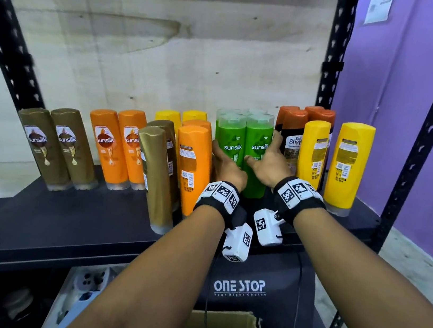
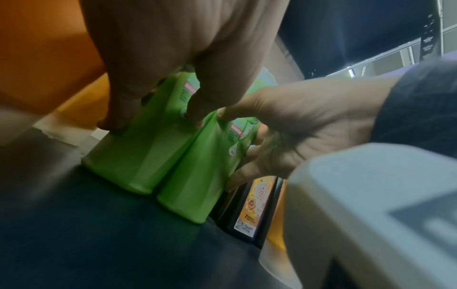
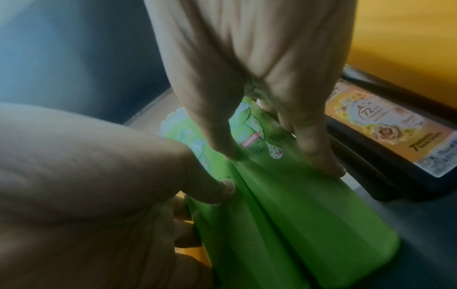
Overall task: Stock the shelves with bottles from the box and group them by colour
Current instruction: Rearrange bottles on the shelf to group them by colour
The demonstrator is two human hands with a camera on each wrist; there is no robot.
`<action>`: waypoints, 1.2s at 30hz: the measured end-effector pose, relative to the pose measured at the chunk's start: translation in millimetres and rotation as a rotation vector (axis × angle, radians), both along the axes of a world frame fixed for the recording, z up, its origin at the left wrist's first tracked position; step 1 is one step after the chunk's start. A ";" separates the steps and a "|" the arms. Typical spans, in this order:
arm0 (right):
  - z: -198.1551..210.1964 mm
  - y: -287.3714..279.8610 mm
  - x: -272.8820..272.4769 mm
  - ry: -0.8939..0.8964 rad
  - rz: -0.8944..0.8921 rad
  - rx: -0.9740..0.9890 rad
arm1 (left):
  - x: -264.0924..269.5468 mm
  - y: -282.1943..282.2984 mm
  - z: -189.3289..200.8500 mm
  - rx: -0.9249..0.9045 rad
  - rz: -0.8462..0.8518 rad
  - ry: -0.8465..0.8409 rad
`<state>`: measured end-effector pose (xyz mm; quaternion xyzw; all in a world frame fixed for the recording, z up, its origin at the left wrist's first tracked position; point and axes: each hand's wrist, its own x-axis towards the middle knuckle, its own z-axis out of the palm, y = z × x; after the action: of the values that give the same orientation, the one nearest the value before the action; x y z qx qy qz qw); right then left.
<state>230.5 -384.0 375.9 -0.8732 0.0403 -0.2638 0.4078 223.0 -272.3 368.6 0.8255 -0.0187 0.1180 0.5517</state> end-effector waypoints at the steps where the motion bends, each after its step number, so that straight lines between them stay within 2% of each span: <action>1: -0.3 -0.2 1.6 -0.003 0.008 0.004 | 1.3 -0.5 -0.2 -0.004 0.004 0.000; 22: -0.4 -4.5 11.4 -0.014 0.099 0.144 | 4.9 0.8 -0.9 0.015 -0.009 0.028; 27: -0.8 -4.3 2.3 0.065 0.078 0.152 | -2.4 2.8 -3.6 -0.021 -0.041 0.055; 31: -6.3 -3.6 -12.6 0.103 0.045 0.112 | -15.9 6.6 -1.3 0.043 -0.079 0.092; 36: -11.1 -1.9 -41.6 0.064 -0.026 0.014 | -50.1 14.2 -4.1 0.213 -0.130 0.043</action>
<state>188.9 -385.9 364.8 -0.8778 0.0662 -0.2408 0.4089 172.9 -258.1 364.5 0.8787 -0.0728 0.0616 0.4677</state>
